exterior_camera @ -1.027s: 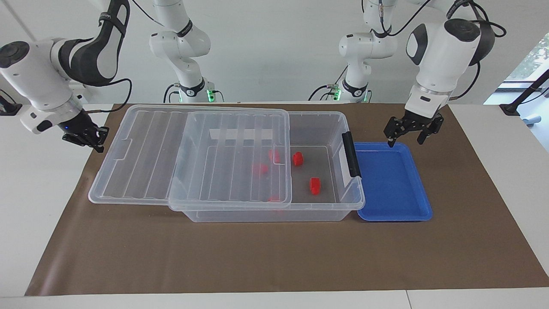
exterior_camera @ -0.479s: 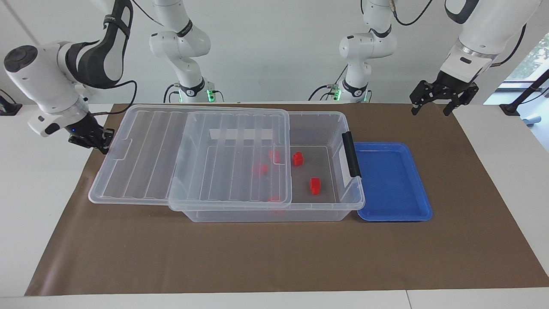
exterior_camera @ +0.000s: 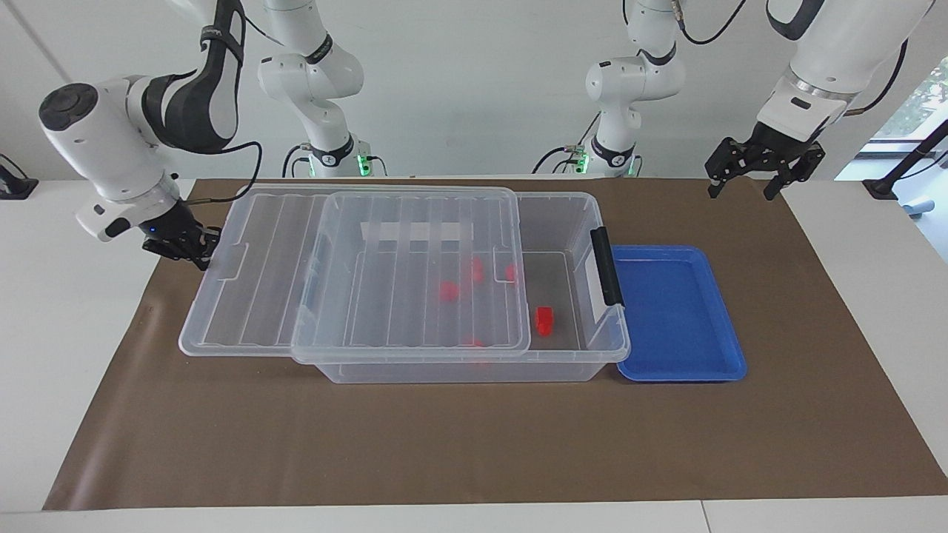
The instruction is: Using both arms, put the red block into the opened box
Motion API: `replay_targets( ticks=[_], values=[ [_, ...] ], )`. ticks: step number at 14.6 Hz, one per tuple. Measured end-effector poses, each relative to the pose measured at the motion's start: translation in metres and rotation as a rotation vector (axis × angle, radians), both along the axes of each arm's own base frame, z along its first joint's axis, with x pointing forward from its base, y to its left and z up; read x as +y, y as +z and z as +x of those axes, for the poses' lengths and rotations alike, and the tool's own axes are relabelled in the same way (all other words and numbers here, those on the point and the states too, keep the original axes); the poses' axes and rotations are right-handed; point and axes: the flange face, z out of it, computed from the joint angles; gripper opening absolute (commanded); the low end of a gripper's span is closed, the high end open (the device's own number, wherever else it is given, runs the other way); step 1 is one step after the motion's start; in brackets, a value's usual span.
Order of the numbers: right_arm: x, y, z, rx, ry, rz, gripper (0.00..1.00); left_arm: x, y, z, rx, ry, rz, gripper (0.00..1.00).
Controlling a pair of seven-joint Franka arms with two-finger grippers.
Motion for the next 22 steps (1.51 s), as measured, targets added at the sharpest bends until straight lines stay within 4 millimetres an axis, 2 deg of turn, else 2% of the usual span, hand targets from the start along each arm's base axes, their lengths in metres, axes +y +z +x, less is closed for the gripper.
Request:
replay_targets(
  ticks=[6,10,22],
  values=[
    [0.061,0.0,0.007,0.002,-0.081,0.001,0.0,0.009,-0.001,0.0,0.011,0.014,0.0,1.0],
    [0.091,0.0,0.008,0.004,-0.115,0.001,0.0,0.017,-0.001,0.0,0.013,0.015,-0.003,1.0],
    [0.116,0.002,0.006,0.001,-0.146,0.001,0.0,0.009,-0.005,-0.002,0.035,0.0,-0.002,1.0]
  ],
)
